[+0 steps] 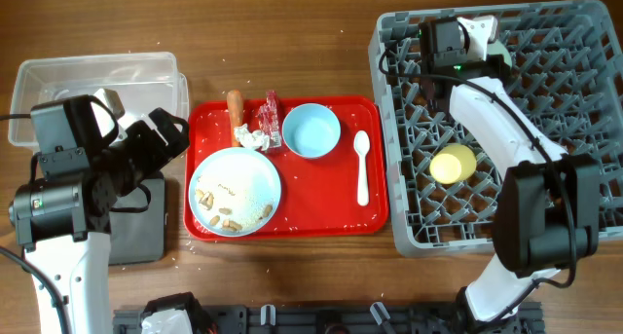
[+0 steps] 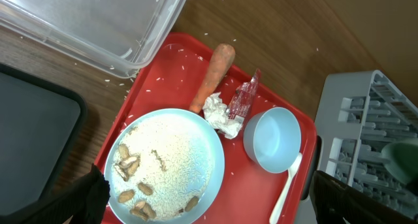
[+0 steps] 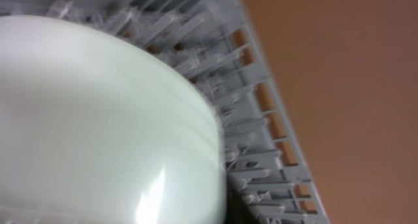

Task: Sort waste into correct bins and load items into the dishwasher rack
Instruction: 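Place the green bowl in the dish rack with the right gripper, then grasp the light-blue bowl on the red tray with the right gripper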

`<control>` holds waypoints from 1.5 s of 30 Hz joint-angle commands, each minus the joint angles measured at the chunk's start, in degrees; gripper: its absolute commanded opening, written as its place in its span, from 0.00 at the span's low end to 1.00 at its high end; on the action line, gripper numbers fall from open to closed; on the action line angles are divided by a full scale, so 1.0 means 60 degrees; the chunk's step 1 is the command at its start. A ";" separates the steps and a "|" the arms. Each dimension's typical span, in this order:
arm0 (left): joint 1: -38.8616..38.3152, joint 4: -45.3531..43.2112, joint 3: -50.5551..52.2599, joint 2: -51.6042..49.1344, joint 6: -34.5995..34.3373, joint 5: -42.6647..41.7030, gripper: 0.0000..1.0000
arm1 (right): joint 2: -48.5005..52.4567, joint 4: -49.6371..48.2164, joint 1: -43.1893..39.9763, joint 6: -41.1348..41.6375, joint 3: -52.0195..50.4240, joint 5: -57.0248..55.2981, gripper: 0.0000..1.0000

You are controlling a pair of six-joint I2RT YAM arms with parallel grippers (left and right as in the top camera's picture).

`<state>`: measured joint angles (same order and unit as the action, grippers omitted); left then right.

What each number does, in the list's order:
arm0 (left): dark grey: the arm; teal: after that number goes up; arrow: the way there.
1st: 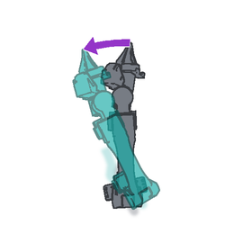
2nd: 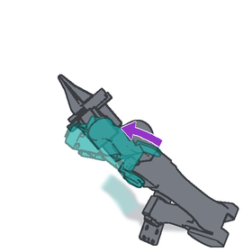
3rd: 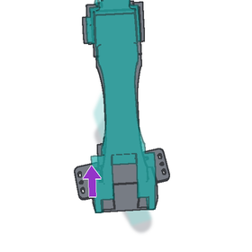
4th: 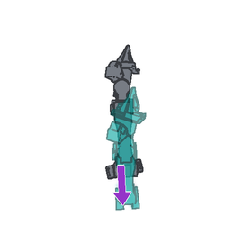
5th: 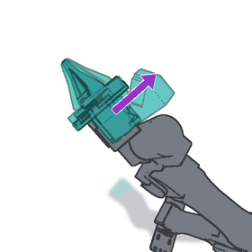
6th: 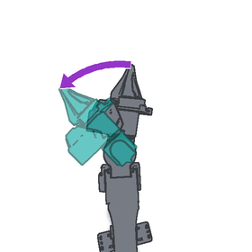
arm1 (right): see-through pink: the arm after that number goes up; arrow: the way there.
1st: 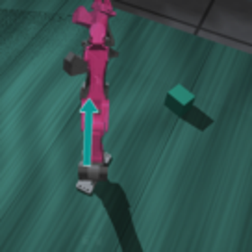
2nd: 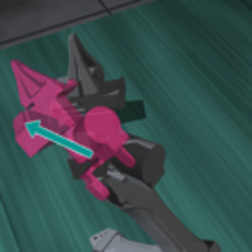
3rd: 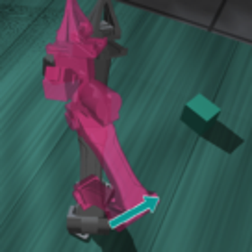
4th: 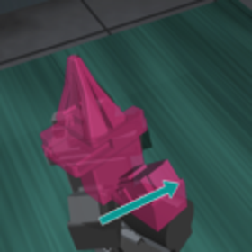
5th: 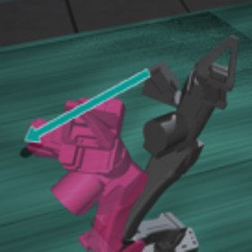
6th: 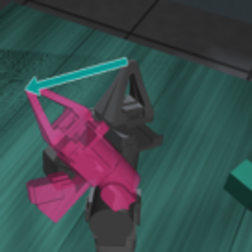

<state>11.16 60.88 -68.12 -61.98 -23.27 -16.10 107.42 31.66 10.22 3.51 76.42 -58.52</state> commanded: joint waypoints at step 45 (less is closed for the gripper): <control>0.0055 -0.0022 -0.0157 -0.0011 -0.0055 0.0095 1.00 | -0.0929 0.1417 0.3060 0.4903 0.0080 0.8644 0.04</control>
<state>11.16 60.88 -68.12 -61.98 -23.27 -16.10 110.83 38.57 30.55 32.12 76.31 -0.03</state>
